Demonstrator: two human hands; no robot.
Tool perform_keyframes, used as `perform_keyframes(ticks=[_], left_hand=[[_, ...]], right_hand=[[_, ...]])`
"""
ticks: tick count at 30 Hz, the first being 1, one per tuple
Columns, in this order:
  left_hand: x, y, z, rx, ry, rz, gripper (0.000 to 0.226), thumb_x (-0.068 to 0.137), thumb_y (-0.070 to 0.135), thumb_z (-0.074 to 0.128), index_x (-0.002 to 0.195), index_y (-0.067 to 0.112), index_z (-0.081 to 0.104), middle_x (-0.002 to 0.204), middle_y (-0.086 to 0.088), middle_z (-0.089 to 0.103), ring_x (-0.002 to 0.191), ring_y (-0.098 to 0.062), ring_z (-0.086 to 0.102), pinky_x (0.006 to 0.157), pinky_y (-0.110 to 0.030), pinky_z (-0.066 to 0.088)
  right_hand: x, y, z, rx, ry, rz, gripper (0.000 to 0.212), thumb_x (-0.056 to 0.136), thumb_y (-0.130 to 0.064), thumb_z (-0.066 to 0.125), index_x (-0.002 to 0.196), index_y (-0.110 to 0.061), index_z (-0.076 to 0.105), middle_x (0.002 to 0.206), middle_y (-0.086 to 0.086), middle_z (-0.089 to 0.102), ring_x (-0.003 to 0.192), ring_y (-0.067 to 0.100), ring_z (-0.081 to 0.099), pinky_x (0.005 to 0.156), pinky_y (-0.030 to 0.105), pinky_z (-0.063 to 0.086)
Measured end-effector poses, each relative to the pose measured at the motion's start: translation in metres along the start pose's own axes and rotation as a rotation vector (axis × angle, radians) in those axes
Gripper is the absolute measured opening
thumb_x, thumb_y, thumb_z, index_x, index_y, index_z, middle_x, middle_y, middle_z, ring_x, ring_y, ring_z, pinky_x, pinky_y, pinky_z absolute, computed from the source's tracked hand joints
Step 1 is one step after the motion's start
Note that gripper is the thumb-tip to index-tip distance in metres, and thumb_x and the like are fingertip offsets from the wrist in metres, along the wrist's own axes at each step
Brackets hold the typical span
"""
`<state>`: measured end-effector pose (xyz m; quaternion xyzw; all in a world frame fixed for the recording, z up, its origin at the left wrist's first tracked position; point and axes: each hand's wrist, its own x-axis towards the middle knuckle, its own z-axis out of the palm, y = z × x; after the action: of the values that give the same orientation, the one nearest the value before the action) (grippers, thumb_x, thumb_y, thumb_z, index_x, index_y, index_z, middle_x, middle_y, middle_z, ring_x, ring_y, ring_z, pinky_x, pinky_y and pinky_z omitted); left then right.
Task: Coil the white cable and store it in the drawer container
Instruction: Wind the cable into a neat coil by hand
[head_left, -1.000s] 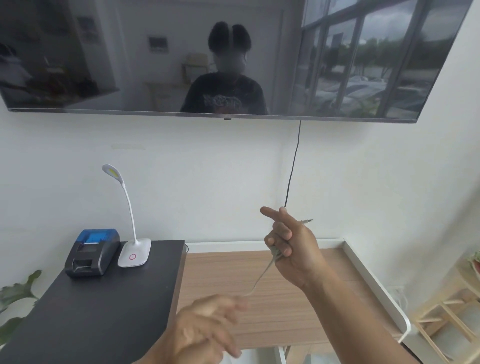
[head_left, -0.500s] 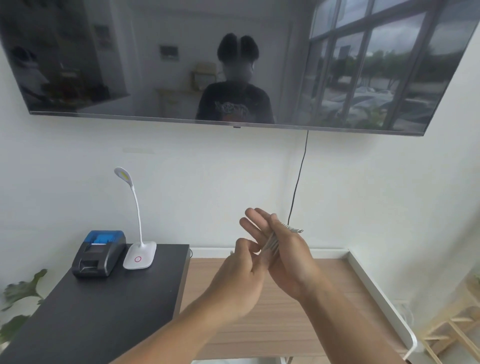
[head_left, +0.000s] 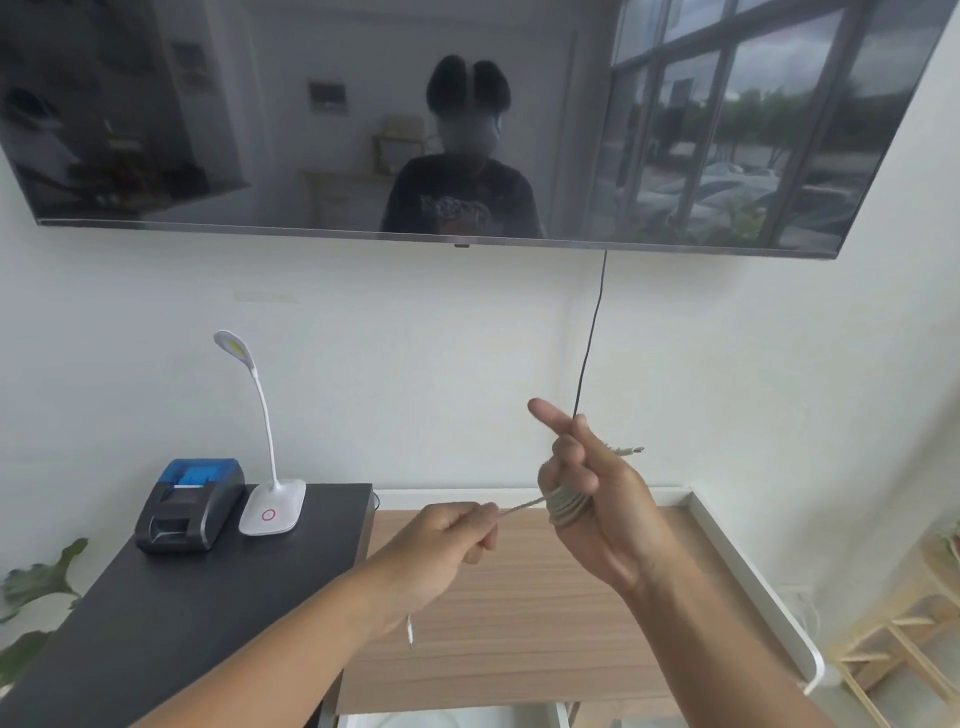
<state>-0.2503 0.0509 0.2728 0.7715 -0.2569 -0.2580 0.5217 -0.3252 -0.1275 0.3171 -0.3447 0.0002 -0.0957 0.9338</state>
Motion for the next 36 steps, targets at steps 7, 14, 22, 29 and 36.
perform_keyframes(ticks=[7,14,22,29,36], left_hand=[[0.006,0.018,-0.014,-0.120,-0.012,-0.142,0.047,0.105,0.056,0.043,0.075,0.023,0.054,0.056,0.013,0.038,0.045,-0.010,0.028,0.046,-0.023,0.026],[0.004,0.049,-0.014,0.105,0.109,-0.032,0.051,0.107,0.049,0.042,0.068,0.024,0.064,0.050,0.015,0.059,0.049,-0.001,0.056,0.060,-0.030,0.043],[-0.005,0.044,-0.005,0.774,0.413,0.314,0.022,0.107,0.044,0.033,0.092,0.036,0.046,0.087,0.015,0.066,0.079,-0.016,0.062,0.066,-0.035,0.042],[-0.014,0.024,0.010,0.697,0.434,0.526,0.020,0.108,0.041,0.030,0.102,0.034,0.048,0.090,0.016,0.062,0.072,-0.011,0.058,0.064,-0.036,0.048],[-0.014,0.004,0.013,0.275,0.286,0.429,0.026,0.108,0.032,0.047,0.091,0.045,0.061,0.077,0.012,0.064,0.068,-0.004,0.060,0.062,-0.015,0.043]], right_hand=[[-0.015,0.012,0.007,-0.332,-0.169,0.230,0.049,0.102,-0.047,0.047,0.074,-0.012,0.066,0.035,-0.010,0.035,0.027,0.004,0.030,0.052,0.020,0.049],[-0.010,0.028,-0.005,-0.710,-0.164,0.255,0.061,0.109,-0.049,0.037,0.105,-0.005,0.079,0.072,0.007,0.073,0.034,0.009,0.035,0.059,0.025,0.046],[-0.006,0.034,-0.002,-0.735,-0.254,0.184,0.057,0.114,-0.038,0.021,0.138,-0.009,0.064,0.138,0.011,0.068,0.127,0.023,0.065,0.116,0.041,0.040],[-0.002,0.038,0.000,-0.487,-0.093,0.170,0.054,0.113,-0.039,0.026,0.137,-0.008,0.064,0.134,0.002,0.072,0.131,0.012,0.061,0.107,0.029,0.042],[0.005,0.041,0.002,-0.315,0.038,0.050,0.043,0.111,-0.037,0.038,0.113,-0.006,0.068,0.101,0.011,0.079,0.094,0.027,0.073,0.065,0.037,0.050]])
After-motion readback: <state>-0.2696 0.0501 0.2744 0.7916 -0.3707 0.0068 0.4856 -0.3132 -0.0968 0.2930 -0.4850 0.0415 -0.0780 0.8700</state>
